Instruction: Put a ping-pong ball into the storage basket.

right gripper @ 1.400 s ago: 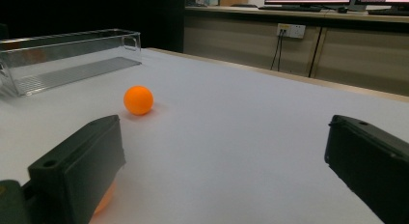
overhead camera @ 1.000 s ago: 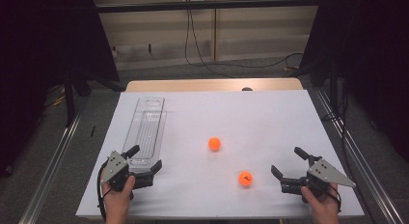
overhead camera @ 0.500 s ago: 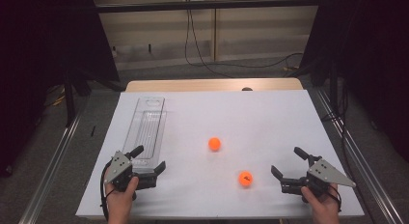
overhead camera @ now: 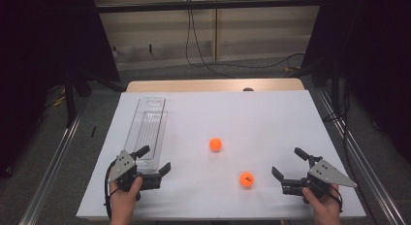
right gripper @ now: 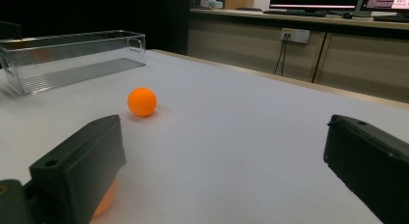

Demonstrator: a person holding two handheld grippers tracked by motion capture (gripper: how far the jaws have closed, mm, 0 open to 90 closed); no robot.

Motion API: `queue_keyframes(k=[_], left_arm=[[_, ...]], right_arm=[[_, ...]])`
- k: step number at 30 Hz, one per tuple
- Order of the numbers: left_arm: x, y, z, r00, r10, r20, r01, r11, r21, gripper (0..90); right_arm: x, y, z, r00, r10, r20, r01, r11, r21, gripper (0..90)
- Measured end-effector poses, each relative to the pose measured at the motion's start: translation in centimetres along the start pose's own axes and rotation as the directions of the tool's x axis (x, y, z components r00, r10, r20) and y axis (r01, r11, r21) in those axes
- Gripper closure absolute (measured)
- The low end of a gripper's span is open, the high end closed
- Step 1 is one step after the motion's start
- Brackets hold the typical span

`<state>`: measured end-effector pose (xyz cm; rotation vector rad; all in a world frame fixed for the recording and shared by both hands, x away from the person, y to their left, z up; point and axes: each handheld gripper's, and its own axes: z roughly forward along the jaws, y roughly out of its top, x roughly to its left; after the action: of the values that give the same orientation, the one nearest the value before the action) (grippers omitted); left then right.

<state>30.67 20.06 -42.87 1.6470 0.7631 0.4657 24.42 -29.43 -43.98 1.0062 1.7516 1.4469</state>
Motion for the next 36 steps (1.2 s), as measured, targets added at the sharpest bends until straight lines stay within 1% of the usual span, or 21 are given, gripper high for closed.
queue_keyframes(k=[8,13,17,19,20,24,26,31,33,36], left_arm=[[-0.3,0.2,0.4,0.9998,-0.003,0.021,0.003,1.0000,-0.001,2.3],[-0.5,0.2,0.6,0.9995,0.007,0.031,-0.007,0.9999,0.007,2.3],[-0.8,0.2,0.8,0.9993,-0.002,0.037,0.001,1.0000,0.006,2.3],[-0.8,0.2,0.9,0.9991,0.004,0.041,-0.004,0.9999,0.011,2.3],[-0.9,0.2,1.0,0.9989,-0.002,0.047,0.002,0.9999,0.011,2.3],[-1.0,0.2,1.2,0.9984,0.007,0.055,-0.008,0.9998,0.019,2.3],[-1.1,0.2,1.2,0.9982,-0.002,0.059,0.001,0.9999,0.017,2.3],[-1.3,0.2,1.5,0.9975,-0.003,0.071,0.001,0.9997,0.023,2.3],[-1.5,0.2,1.7,0.9968,-0.010,0.080,0.008,0.9998,0.021,2.3],[-1.7,0.3,2.0,0.9961,-0.004,0.089,0.001,0.9995,0.030,2.3]], right_arm=[[0.0,0.0,0.0,1.0000,-0.002,-0.003,0.002,1.000,-0.002,0.4],[-0.1,0.0,0.0,1.0000,-0.002,-0.001,0.002,1.000,-0.004,0.4],[-0.1,0.0,0.0,1.0000,-0.001,0.000,0.001,1.000,-0.002,0.4],[-0.1,0.0,0.0,1.0000,-0.002,-0.001,0.002,1.000,-0.002,0.4],[-0.1,0.0,0.0,1.0000,-0.002,-0.001,0.002,1.000,-0.002,0.4],[-0.1,0.0,0.1,1.0000,-0.003,-0.001,0.003,1.000,-0.002,0.4],[-0.1,0.0,0.1,1.0000,-0.002,-0.002,0.002,1.000,-0.001,0.4],[-0.1,0.0,0.0,1.0000,-0.003,-0.003,0.003,1.000,-0.003,0.5],[-0.1,0.0,0.0,1.0000,-0.002,-0.003,0.002,1.000,-0.004,0.5],[-0.1,0.0,0.0,1.0000,-0.003,-0.003,0.003,1.000,-0.005,0.5]])
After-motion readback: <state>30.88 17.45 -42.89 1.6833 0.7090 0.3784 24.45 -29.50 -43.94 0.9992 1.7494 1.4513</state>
